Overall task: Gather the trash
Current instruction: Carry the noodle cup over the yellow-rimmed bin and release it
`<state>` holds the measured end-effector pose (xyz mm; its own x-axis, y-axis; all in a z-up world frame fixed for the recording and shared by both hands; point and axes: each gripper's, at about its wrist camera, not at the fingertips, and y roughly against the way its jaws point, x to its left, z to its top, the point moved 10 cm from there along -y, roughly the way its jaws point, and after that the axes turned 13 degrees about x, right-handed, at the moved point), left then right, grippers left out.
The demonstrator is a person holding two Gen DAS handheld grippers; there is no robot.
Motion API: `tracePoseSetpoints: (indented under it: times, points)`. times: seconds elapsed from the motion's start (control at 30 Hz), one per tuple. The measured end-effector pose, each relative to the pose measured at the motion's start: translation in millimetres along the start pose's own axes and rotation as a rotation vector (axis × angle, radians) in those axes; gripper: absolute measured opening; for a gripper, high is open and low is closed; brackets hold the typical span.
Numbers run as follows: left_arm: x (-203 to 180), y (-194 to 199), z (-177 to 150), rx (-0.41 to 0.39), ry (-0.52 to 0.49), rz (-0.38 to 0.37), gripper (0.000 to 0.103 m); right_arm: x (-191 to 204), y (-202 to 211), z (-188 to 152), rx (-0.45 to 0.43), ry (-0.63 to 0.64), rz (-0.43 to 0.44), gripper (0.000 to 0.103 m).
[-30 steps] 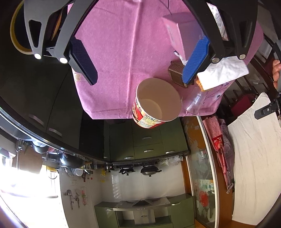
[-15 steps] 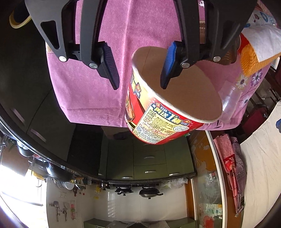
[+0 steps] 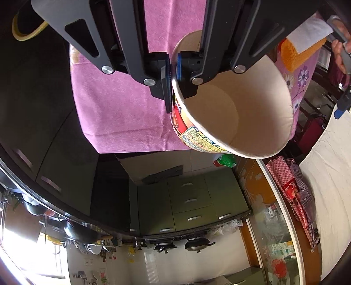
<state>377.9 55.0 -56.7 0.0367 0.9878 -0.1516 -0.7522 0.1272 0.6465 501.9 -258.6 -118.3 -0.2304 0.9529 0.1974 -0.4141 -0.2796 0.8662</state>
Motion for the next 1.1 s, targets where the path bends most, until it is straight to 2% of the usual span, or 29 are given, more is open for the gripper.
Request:
tracePoseSetpoints:
  times: [0.1,0.2,0.33,0.43,0.63,0.73,0.9,0.97,1.0,1.03,1.07,1.1]
  points:
    - [-7,14,1,-0.019,-0.013,-0.019,0.097,-45,45,-18,0.076,-0.070,0.002,0.005]
    - [-17,32,-2,-0.025,-0.036,-0.048,0.097,-100,94,-51,0.135,-0.161,-0.047,0.005]
    - [-33,55,-17,-0.007,-0.060,-0.097,0.097,-182,140,-116,0.211,-0.339,-0.080,0.005]
    - [-44,73,-32,0.008,-0.058,-0.148,0.097,-236,152,-168,0.284,-0.454,-0.105,0.005]
    - [-66,98,-62,0.035,-0.076,-0.163,0.097,-328,119,-250,0.421,-0.617,-0.116,0.005]
    - [-76,103,-77,0.059,-0.085,-0.158,0.097,-349,90,-269,0.470,-0.649,-0.101,0.005]
    - [-98,108,-102,0.116,-0.126,-0.156,0.097,-365,44,-286,0.536,-0.631,-0.073,0.005]
    - [-106,109,-108,0.135,-0.146,-0.150,0.097,-366,30,-290,0.556,-0.628,-0.051,0.010]
    - [-109,109,-111,0.143,-0.158,-0.144,0.097,-368,26,-291,0.555,-0.634,-0.044,0.019]
    - [-111,110,-112,0.149,-0.167,-0.140,0.097,-372,25,-293,0.553,-0.634,-0.062,0.037]
    - [-113,111,-113,0.151,-0.174,-0.136,0.097,-374,27,-293,0.547,-0.619,-0.081,0.043]
    - [-115,112,-113,0.152,-0.178,-0.133,0.097,-375,30,-293,0.537,-0.609,-0.082,0.044]
